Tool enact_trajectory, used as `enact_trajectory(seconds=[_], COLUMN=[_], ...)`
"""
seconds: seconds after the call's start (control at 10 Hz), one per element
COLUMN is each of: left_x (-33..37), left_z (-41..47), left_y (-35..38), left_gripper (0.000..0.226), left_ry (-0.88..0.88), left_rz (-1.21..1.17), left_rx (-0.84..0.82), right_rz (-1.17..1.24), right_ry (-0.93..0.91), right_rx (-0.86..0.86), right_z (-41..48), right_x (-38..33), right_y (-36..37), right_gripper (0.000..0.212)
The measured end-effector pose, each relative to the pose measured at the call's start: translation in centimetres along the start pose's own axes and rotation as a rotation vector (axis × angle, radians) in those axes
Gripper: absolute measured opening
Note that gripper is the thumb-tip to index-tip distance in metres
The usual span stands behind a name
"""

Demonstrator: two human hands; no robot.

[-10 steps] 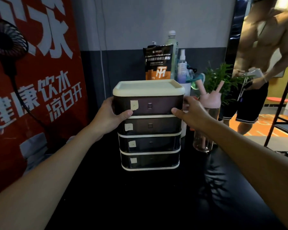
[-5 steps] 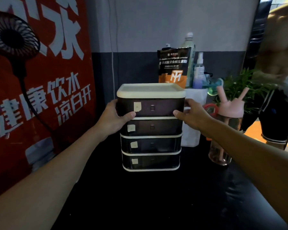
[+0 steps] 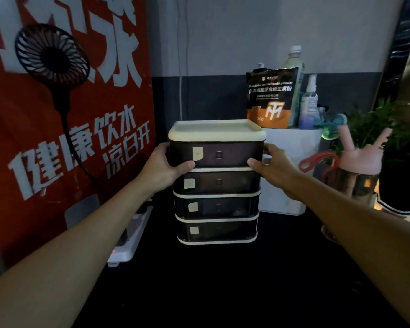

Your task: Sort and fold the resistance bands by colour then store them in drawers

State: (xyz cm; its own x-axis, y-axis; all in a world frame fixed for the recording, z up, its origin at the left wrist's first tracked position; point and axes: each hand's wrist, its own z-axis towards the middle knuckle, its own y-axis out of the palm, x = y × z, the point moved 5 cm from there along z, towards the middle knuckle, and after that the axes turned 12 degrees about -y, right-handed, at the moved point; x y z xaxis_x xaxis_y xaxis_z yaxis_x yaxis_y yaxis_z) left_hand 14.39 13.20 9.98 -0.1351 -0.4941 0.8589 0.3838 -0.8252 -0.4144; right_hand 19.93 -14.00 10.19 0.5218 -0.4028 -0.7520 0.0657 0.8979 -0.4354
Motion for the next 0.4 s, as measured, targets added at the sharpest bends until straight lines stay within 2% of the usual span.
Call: enact_trajectory(seconds=[0.3,0.4], left_x=[-0.6,0.3], left_z=[1.7,2.1], left_y=[-0.4,-0.9], left_gripper=[0.078,0.094], left_ry=[-0.071,-0.088], left_rz=[0.053,-0.006], left_rx=[0.002,0.070], right_rz=[0.054,0.107], right_ry=[-0.003,-0.062], right_rx=[-0.048,-0.032], right_z=[2.2,2.6], right_x=[0.6,1.1], right_y=[1.2,0.8], right_gripper=[0.058,0.061])
